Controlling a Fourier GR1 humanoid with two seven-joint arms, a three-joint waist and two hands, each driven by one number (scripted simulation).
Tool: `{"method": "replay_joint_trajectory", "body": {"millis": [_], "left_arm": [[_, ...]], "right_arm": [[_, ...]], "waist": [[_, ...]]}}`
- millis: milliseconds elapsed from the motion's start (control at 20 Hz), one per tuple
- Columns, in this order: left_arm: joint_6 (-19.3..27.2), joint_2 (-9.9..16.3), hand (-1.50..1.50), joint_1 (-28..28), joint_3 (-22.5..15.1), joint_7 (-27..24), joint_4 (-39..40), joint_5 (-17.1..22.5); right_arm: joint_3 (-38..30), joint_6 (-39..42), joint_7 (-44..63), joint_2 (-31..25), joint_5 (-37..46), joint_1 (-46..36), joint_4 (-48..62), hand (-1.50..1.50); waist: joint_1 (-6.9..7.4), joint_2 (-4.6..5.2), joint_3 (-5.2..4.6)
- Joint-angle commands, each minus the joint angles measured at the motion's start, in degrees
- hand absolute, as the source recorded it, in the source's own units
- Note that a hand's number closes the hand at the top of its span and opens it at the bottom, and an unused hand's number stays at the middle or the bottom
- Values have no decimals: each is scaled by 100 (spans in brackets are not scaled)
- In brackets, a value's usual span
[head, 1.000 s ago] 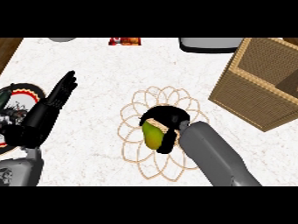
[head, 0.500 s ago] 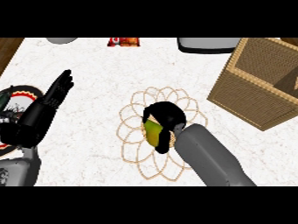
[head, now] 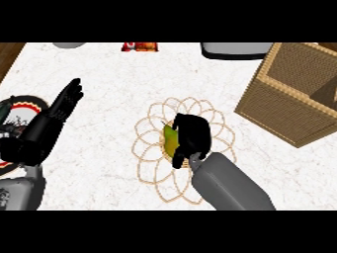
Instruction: Pick the pear from the placemat and place it in the basket
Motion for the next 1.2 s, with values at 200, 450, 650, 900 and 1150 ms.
{"method": "replay_joint_trajectory", "body": {"millis": [200,450,650,900,1150], "left_arm": [[-108,11,0,141,-9,202,-240,108],[3,-39,0,68,-57,294,-365,17],[-53,35,0,23,75,279,-194,81],[97,-124,0,118,-46,44,-99,-120],[48,-12,0,211,111,23,-300,-26]], "right_arm": [[448,-1944,1008,0,226,188,-1468,150],[535,-2349,1698,0,1034,-245,-2805,150],[592,-1997,2776,-1,1670,-479,-3653,150],[218,-1086,3345,-2,2230,-383,-4400,150],[-495,-63,3145,-2,2532,-510,-4453,150]], "waist": [[44,36,10],[-37,-23,7],[-32,-2,1],[-89,12,-2],[-38,28,1]]}}
